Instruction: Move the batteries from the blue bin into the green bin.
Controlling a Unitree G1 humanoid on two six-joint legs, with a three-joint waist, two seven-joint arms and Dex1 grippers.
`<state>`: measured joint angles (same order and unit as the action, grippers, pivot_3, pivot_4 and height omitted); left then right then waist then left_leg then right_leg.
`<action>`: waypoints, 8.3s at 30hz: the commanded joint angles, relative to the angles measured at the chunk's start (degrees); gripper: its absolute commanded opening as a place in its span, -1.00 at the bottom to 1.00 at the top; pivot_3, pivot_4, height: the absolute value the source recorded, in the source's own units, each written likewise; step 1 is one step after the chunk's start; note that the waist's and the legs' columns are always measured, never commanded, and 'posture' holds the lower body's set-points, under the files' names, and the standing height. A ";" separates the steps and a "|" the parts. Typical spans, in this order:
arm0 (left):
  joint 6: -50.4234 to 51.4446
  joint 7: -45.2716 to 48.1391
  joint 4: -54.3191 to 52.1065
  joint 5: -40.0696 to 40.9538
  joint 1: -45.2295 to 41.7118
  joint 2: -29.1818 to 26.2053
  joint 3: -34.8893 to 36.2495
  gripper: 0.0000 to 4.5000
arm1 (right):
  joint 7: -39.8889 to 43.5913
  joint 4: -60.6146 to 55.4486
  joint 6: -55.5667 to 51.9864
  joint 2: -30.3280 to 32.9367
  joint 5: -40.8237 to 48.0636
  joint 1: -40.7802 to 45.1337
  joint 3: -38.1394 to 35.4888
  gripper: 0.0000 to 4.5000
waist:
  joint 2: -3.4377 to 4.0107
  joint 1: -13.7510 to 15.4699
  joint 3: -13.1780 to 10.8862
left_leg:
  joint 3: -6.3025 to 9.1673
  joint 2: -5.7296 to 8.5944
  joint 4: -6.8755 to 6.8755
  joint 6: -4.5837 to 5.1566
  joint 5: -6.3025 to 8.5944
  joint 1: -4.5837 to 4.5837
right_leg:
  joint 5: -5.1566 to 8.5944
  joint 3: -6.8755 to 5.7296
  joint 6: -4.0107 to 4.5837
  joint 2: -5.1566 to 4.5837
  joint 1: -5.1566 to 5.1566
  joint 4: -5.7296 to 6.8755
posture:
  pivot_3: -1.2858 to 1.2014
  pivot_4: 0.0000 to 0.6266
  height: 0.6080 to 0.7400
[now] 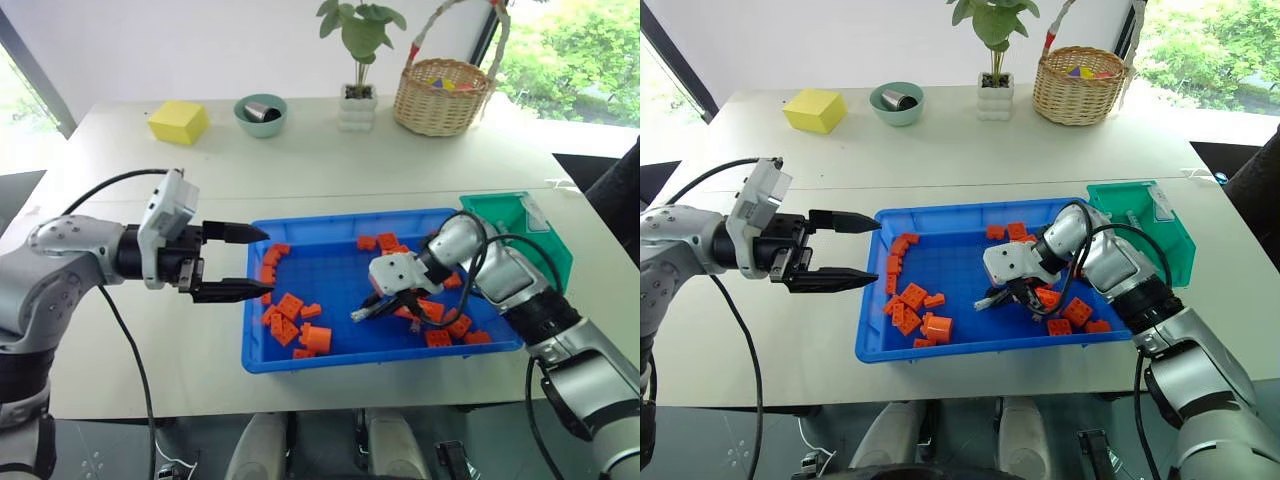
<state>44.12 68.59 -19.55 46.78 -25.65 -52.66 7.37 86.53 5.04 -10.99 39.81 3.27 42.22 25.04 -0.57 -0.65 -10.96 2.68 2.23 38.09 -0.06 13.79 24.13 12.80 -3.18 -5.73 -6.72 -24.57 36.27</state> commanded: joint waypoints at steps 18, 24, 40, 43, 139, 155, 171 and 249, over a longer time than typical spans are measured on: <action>-2.50 1.59 2.97 -1.99 -2.47 2.33 -2.76 1.00 | -35.37 -10.63 -31.42 19.09 0.37 -22.50 -42.63 -0.98 | 0.03 0.64 0.02 | -0.30 -0.04 -0.02 0.06 0.03 0.03 | 0.01 0.06 0.09 -0.08 -0.05 -0.04 | 0.03 -0.52 0.43; -2.68 1.50 3.35 -2.12 -3.30 2.90 -3.27 1.00 | -39.71 -9.57 -32.66 16.95 1.94 -25.31 -44.06 -0.09 | 0.04 0.64 0.02 | -0.65 -0.06 -0.01 0.10 0.05 -0.04 | 0.02 0.15 0.11 -0.08 -0.03 -0.04 | 0.03 -0.52 0.43; -2.29 -0.29 2.32 -1.79 -3.35 3.67 -2.81 1.00 | -37.09 -19.76 -39.24 8.67 14.68 -8.68 -29.18 0.79 | 0.01 0.91 0.00 | -0.55 -0.09 -0.02 0.12 0.06 -0.04 | 0.00 0.15 0.07 -0.06 -0.03 -0.06 | 0.03 -0.52 0.43; -2.49 -0.35 2.73 -2.08 -4.02 3.84 -2.96 1.00 | -32.24 -18.66 -34.83 9.08 13.12 -8.49 -21.14 0.79 | 0.00 1.42 -0.01 | -0.52 -0.06 0.00 0.13 0.06 0.00 | 0.01 0.14 0.08 -0.07 -0.02 -0.09 | 0.03 -0.52 0.43; -3.48 -2.80 2.56 -2.32 -4.64 6.94 -3.24 1.00 | -76.18 -24.40 -81.51 -29.26 13.47 -8.01 -32.51 -0.11 | -0.06 -0.31 0.00 | -0.12 0.01 -0.09 0.08 0.03 -0.06 | -0.02 0.09 0.02 0.02 -0.06 0.10 | 0.03 -0.52 0.43; -4.61 -2.39 4.02 -3.11 -6.01 8.13 -4.41 1.00 | -70.59 -27.64 -81.51 -16.66 28.66 -1.01 -38.13 -0.96 | -0.04 -0.06 -0.02 | -0.13 0.01 -0.10 0.09 0.03 -0.04 | -0.01 0.09 0.02 0.03 -0.07 0.07 | 0.03 -0.52 0.43; -5.97 0.13 7.14 -4.68 -7.80 8.71 -5.91 1.00 | -69.95 -21.97 -81.51 5.21 31.84 -9.59 -56.18 -0.96 | -0.03 0.03 -0.04 | -0.26 -0.07 -0.09 0.22 0.10 0.09 | 0.00 0.04 0.00 -0.01 -0.10 -0.05 | 0.03 -0.52 0.43; -6.14 -1.06 6.76 -5.48 -8.87 9.64 -5.26 1.00 | -46.29 -23.14 -46.31 2.91 16.68 -5.96 -3.03 0.42 | -0.14 1.23 -0.09 | -0.18 0.06 0.06 0.29 0.16 0.22 | 0.01 0.06 0.01 -0.08 -0.09 -0.15 | 0.03 -0.52 0.43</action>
<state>38.98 67.36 -12.09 41.16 -33.49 -42.78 0.96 38.41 -18.03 -60.86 41.20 22.78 33.92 20.90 -0.72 0.59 -11.06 2.49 2.29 38.15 0.24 13.95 24.34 12.81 -3.13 -5.72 -6.80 -24.66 36.12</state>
